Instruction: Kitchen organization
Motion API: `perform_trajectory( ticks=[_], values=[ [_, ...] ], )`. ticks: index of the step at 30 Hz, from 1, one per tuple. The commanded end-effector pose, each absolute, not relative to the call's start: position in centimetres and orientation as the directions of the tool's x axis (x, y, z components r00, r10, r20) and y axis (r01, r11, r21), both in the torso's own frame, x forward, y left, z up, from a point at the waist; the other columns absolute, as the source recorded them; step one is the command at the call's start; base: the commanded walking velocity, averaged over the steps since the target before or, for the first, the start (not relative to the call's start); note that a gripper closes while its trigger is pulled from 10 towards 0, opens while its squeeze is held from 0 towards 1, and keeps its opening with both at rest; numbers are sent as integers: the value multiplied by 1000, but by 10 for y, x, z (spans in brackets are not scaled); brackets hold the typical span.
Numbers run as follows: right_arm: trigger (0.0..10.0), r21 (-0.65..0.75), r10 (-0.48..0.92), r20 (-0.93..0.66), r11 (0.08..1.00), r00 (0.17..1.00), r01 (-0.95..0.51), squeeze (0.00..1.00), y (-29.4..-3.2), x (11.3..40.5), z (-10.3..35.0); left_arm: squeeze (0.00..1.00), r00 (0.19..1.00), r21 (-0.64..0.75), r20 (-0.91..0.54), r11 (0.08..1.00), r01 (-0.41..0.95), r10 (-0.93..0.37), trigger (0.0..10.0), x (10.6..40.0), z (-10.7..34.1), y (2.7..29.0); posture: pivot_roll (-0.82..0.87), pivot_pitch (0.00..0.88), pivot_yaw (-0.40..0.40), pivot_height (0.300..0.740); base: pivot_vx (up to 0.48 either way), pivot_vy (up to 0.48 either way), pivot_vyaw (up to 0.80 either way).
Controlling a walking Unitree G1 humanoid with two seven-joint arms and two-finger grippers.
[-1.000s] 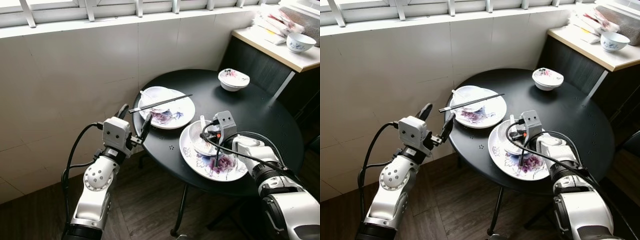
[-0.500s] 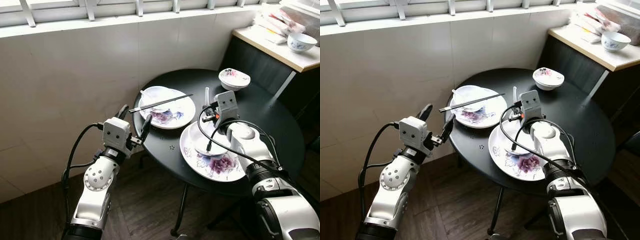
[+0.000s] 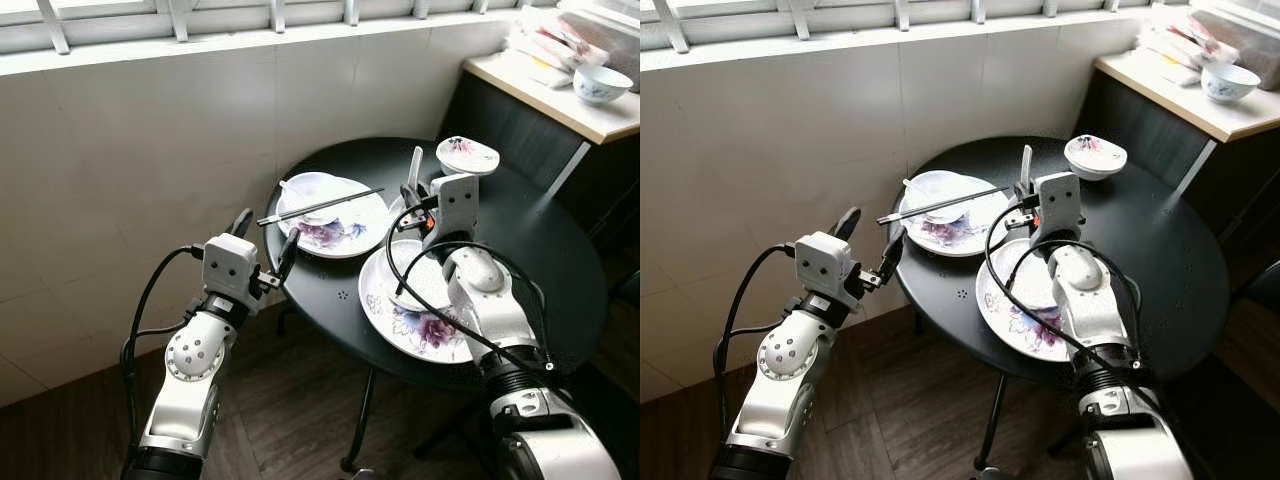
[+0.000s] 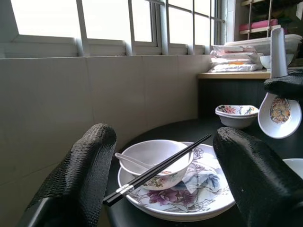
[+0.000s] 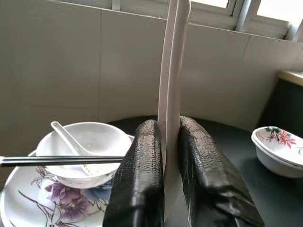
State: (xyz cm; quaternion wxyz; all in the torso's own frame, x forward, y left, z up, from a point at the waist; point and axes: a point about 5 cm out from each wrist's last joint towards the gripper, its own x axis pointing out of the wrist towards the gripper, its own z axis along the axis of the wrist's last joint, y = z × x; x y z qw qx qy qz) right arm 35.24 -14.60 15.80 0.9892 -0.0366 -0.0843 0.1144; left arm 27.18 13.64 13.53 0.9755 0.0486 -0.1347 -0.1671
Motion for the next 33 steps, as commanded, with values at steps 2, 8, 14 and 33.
perform_trajectory(
  ticks=[2, 8, 14, 33],
  values=[
    [0, -81, 210, 194, 977, 958, -198, 0, -148, 348, 162, 0, 915, 119, 240, 946, 303, -323, 10000, 273, 135, 138, 0, 0, -79, 740, 0, 0, 0],
    [0, -123, 197, 217, 977, 956, -173, 0, -146, 344, 164, 0, 920, 90, 228, 948, 305, -318, 10000, 275, 134, 139, -1, 0, -77, 740, 0, 131, 533],
    [0, -130, 207, 223, 975, 953, -182, 0, -142, 343, 164, 0, 919, 90, 237, 949, 303, -316, 10000, 275, 136, 138, 0, 0, -78, 740, 0, 454, 800],
    [0, -129, 227, 231, 971, 946, -201, 0, -134, 339, 164, 0, 926, 119, 237, 954, 274, -295, 10000, 275, 135, 142, 5, 0, -80, 740, 0, 0, 800]
  ],
)
